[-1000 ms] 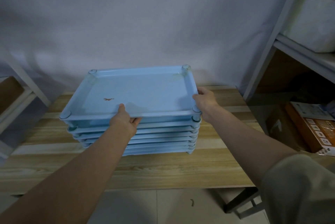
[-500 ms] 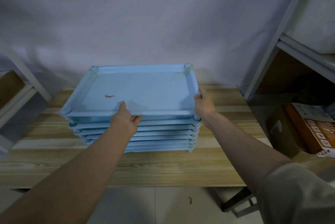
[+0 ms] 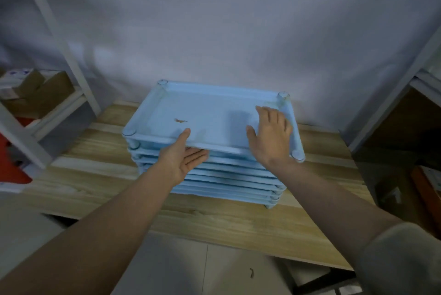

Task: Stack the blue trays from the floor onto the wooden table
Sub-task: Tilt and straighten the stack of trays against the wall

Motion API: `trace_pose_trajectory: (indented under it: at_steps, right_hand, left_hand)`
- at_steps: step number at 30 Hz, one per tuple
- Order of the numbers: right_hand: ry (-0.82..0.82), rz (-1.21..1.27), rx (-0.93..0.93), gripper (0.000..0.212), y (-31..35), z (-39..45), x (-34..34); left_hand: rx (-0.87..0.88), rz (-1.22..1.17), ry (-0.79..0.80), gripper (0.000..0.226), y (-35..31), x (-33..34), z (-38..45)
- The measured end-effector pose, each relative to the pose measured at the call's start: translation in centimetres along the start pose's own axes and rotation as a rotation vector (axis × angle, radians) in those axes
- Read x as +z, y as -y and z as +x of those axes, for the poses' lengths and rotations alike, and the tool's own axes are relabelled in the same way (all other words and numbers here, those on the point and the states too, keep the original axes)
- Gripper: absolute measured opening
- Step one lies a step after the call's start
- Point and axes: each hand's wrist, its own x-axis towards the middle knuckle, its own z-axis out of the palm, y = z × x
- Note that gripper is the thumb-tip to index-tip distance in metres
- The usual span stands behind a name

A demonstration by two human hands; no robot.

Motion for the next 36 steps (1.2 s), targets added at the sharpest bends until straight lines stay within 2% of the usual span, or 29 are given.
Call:
trace_pose_trajectory:
  at_steps: [2, 4, 7, 9, 13, 18, 26, 30, 36]
  right_hand:
    - [0.072, 0.061, -0.159, 0.055, 3.5, 0.2, 1.1]
    - [0.185, 0.138, -0.272, 0.056, 7.1, 0.2, 2.2]
    - [0.359, 0.227, -0.372, 0.056, 11.8, 0.0, 3.9]
    - [0.448, 0.253, -0.41, 0.055, 14.4, 0.0, 4.9]
    - [0.576, 0.25, -0.44, 0.049, 17.8, 0.1, 6.6]
    - [0.574, 0.272, -0.382, 0.043, 19.3, 0.3, 7.8]
    - [0.573, 0.316, -0.334, 0.043, 19.1, 0.1, 7.5]
    - [0.611, 0.314, -0.298, 0.044, 19.1, 0.3, 7.4]
    - [0.659, 0.341, -0.266, 0.045, 19.2, 0.3, 7.1]
  left_hand:
    - [0.015, 0.099, -0.076, 0.05, -1.0, -2.6, -0.1]
    - [0.042, 0.172, -0.223, 0.053, -2.2, -5.3, -0.1]
    - [0.151, 0.179, -0.477, 0.055, -4.1, -8.6, 0.1]
    - [0.194, 0.181, -0.543, 0.053, -5.1, -10.6, 0.6]
    - [0.162, 0.329, -0.43, 0.062, -6.6, -13.3, 1.4]
    - [0.125, 0.374, -0.143, 0.058, -7.6, -13.6, 2.0]
    - [0.145, 0.431, -0.028, 0.061, -8.9, -14.4, 3.5]
    - [0.15, 0.448, -0.023, 0.049, -9.3, -14.1, 3.7]
    - [0.108, 0.47, 0.0, 0.051, -9.7, -14.3, 4.0]
